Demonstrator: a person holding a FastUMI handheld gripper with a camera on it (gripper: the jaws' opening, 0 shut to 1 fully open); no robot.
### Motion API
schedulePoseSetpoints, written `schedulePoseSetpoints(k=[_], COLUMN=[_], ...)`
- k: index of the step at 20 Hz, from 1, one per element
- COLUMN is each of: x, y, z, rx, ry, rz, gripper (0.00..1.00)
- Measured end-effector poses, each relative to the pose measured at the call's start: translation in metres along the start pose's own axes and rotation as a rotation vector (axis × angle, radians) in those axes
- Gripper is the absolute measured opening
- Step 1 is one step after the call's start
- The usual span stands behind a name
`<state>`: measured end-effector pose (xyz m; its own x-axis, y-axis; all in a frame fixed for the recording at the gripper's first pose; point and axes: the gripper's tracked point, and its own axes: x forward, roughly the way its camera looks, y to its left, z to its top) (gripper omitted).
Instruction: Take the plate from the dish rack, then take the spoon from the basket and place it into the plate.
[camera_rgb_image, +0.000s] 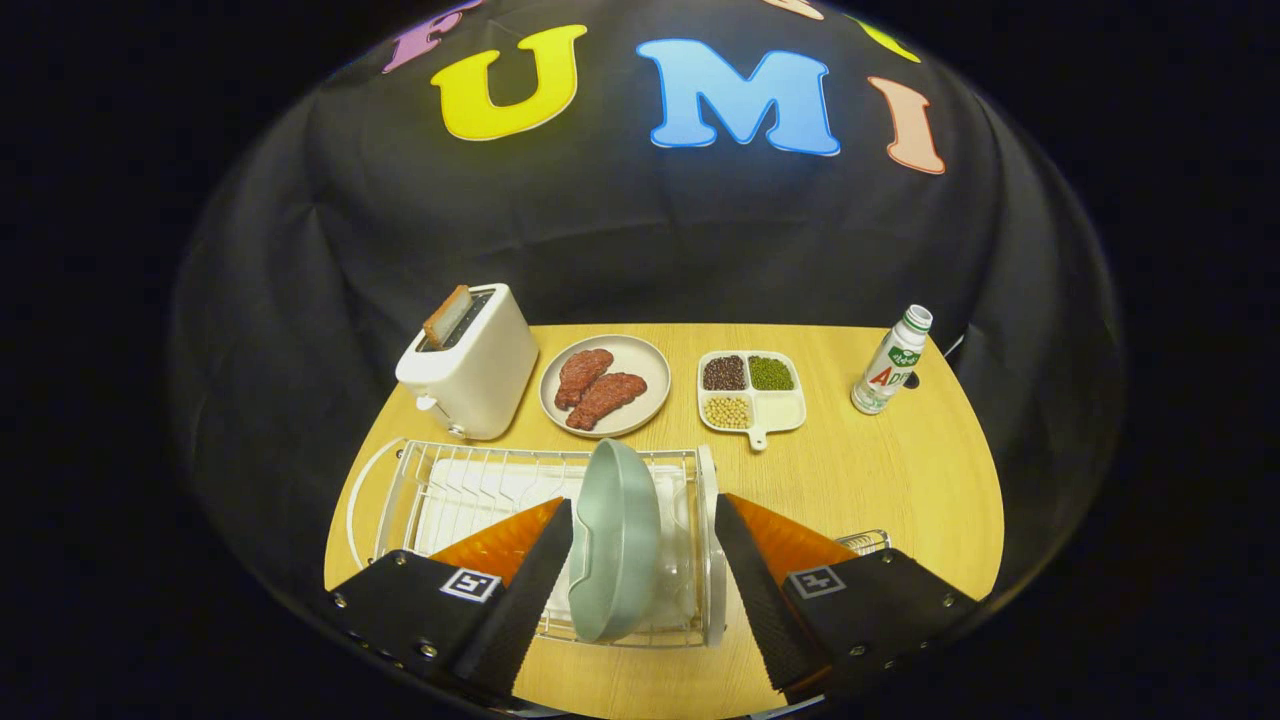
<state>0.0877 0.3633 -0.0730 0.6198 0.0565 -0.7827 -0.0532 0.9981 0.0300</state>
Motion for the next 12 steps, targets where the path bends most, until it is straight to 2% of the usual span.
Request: schedulePoseSetpoints(k=[1,2,4,7,8,10,12], x=[0.002,0.009,0.012,0.019,0.025,0.024,0.034], y=[0.004,0.007,0.007,0.005,-0.003,-0.002,-0.001], z=[-0.004,-0.011,-0.014,-0.016,-0.015,-0.018,-0.021], rx=[0.013,0.018,0.025,0.016,0.026,0.051,0.064], ry=[0.028,0.057,0.103,0.142,0.151,0.165,0.185], rz=[0.001,-0.003,-0.019,-0.058,-0.104,-0.121,-0.149], gripper=[0.82,0.82,0.73,0.72,0.72,0.33,0.33])
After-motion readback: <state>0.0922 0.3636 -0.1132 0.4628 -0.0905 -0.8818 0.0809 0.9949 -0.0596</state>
